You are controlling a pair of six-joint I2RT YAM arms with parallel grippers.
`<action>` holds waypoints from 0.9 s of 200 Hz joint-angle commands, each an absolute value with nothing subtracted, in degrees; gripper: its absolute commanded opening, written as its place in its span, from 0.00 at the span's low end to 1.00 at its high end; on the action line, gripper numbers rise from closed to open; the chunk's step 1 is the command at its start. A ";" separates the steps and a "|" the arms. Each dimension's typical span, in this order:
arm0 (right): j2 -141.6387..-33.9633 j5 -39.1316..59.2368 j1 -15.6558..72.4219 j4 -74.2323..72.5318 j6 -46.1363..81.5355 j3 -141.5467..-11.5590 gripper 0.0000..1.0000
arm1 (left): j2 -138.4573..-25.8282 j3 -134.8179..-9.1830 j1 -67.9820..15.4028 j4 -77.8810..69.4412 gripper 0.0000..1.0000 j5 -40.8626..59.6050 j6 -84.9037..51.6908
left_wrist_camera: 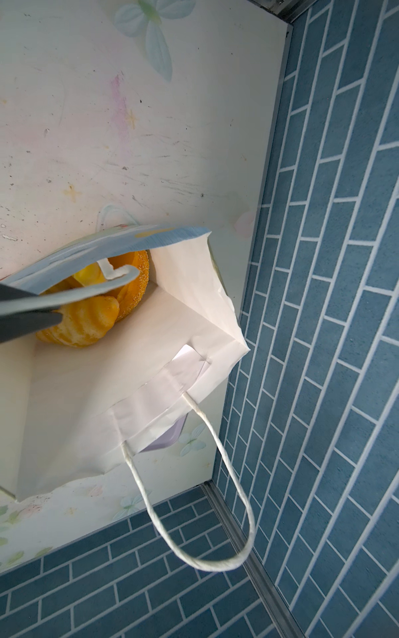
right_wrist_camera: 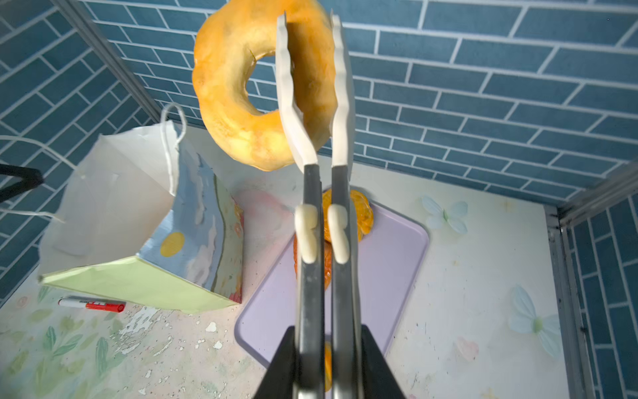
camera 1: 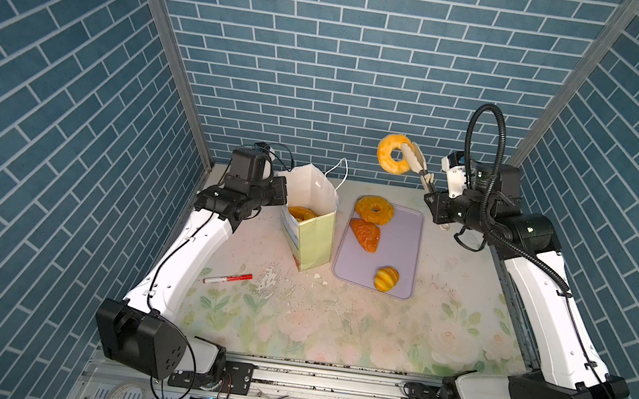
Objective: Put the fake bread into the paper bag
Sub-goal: 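Lift the ring donut in the tongs and carry it over the bag, then open the tongs above the bag to drop the ring donut inside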
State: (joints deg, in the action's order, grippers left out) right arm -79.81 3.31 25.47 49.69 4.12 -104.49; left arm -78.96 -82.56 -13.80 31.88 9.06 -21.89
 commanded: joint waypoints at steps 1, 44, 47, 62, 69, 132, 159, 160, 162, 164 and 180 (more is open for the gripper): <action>-81.58 4.26 29.22 45.49 0.26 -108.45 0.16 | -77.65 -81.40 -14.15 30.75 0.00 9.06 -22.14; -87.76 3.95 37.82 45.50 -4.44 -113.15 0.16 | -77.65 -81.15 -14.15 30.24 0.00 9.04 -22.39; -88.27 3.81 38.40 45.71 -4.94 -113.42 0.16 | -77.63 -81.06 -14.15 30.28 0.00 9.05 -22.37; -91.14 2.17 41.27 47.31 -7.43 -115.12 0.17 | -77.55 -81.04 -14.15 30.41 0.00 8.96 -22.41; -92.40 1.37 42.29 47.99 -8.19 -115.73 0.17 | -77.61 -81.04 -14.15 30.50 0.00 8.88 -22.35; -99.24 -0.35 45.61 50.58 -9.23 -117.27 0.19 | -76.73 -80.06 -14.15 30.58 0.00 8.59 -22.51; -101.52 -1.53 45.97 51.48 -8.42 -118.17 0.21 | -76.90 -79.94 -14.15 30.45 0.00 8.78 -22.62; -101.56 -1.60 45.97 51.49 -8.39 -118.23 0.21 | -76.82 -79.96 -14.15 30.43 0.00 8.78 -22.60; -101.70 -1.74 45.97 51.68 -8.36 -118.33 0.21 | -76.82 -79.95 -14.15 30.42 0.00 8.85 -22.59; -101.87 -2.10 46.03 51.79 -8.24 -118.46 0.21 | -76.75 -79.89 -14.15 30.37 0.00 8.83 -22.59; -102.80 -4.10 46.09 52.34 -7.79 -119.00 0.23 | -76.65 -79.83 -14.15 30.35 0.00 8.74 -22.51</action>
